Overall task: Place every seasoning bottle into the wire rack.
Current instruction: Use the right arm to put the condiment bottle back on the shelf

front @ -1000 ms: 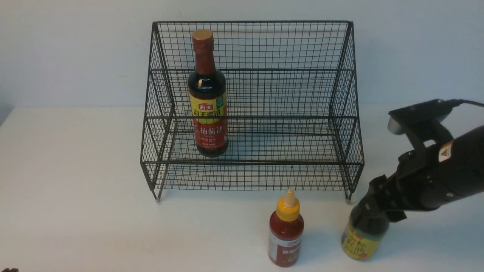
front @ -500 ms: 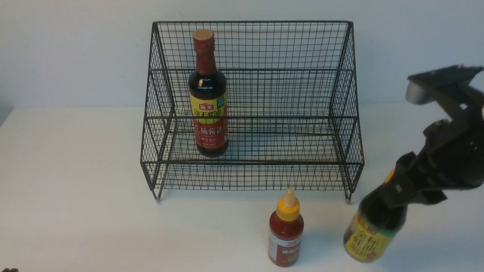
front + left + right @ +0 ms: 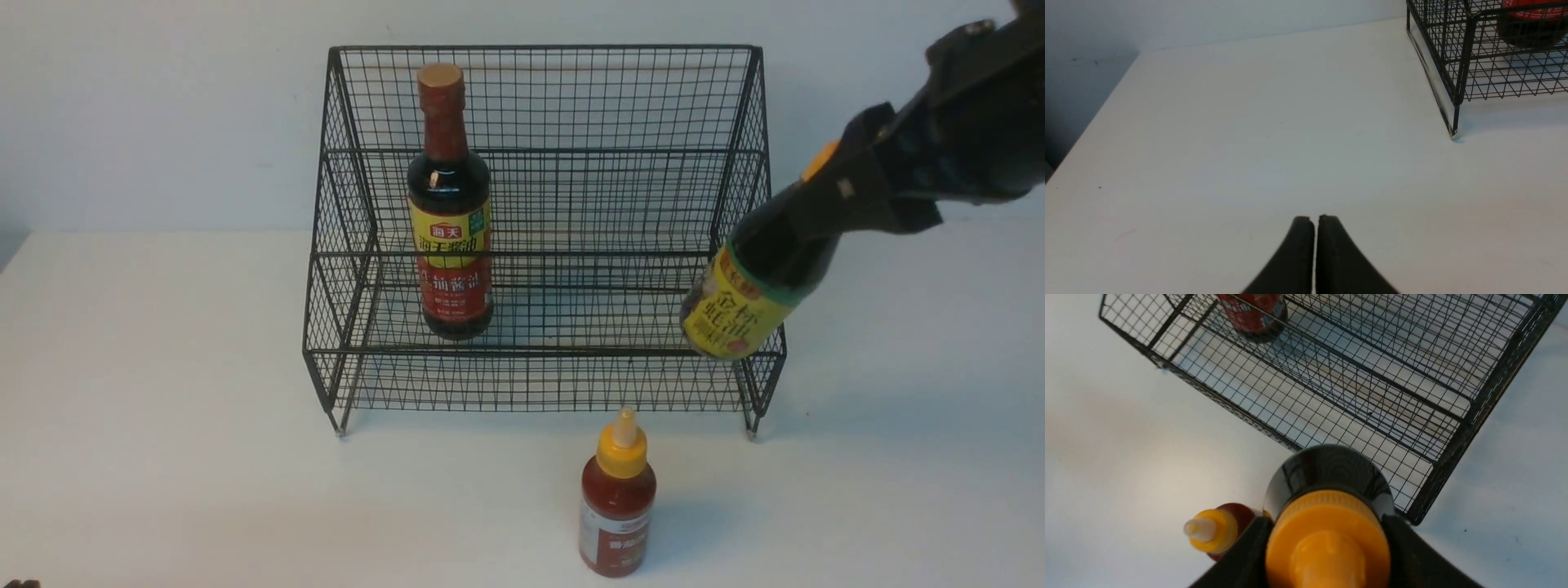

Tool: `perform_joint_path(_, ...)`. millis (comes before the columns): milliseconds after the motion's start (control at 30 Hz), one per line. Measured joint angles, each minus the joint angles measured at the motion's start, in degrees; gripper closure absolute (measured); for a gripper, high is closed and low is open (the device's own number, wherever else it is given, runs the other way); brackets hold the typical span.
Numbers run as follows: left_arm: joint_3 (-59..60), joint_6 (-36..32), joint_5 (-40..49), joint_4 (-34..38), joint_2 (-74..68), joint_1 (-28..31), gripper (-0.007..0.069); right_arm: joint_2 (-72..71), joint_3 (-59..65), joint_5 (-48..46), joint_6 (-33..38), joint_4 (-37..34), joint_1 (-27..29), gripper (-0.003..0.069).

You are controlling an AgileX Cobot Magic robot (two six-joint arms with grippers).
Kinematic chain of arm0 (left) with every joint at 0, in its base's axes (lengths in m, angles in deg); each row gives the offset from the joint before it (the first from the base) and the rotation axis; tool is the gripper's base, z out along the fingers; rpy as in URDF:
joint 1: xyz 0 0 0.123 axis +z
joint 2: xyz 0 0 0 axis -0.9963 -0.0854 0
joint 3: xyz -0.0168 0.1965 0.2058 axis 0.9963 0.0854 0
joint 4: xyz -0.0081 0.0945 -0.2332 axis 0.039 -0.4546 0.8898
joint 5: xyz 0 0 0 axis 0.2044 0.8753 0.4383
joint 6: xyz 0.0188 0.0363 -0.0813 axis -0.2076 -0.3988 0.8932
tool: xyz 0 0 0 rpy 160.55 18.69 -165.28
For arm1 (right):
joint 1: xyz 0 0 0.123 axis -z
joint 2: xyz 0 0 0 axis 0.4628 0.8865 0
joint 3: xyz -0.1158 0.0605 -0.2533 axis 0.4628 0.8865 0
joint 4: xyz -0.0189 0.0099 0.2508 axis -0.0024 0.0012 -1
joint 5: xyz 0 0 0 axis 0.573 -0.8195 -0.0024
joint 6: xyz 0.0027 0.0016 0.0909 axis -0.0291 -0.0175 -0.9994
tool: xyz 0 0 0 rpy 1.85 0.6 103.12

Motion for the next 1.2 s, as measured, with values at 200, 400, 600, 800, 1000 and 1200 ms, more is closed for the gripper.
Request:
perform_joint_path(200,0.0,0.0,0.0,0.0,0.0,0.0,0.0629,5.59,-0.05,4.25,1.22,0.73,0.0,0.0355)
perform_joint_path(400,0.0,0.0,0.0,0.0,0.0,0.0,0.0629,9.99,-0.67,7.98,1.71,1.38,0.0,0.0355)
perform_joint_path(600,0.0,0.0,0.0,0.0,0.0,0.0,0.0629,14.01,-0.25,7.52,1.72,5.22,-0.05,0.0355)
perform_joint_path(800,0.0,0.0,0.0,0.0,0.0,0.0,0.0629,15.35,-0.25,7.71,1.67,5.6,-0.05,0.0355)
perform_joint_path(1000,0.0,0.0,0.0,0.0,0.0,0.0,0.0629,17.19,-0.25,8.17,1.24,5.44,-0.05,0.0355)
perform_joint_path(1200,0.0,0.0,0.0,0.0,0.0,0.0,0.0629,17.55,-0.37,9.18,0.8,5.23,-0.05,0.0355)
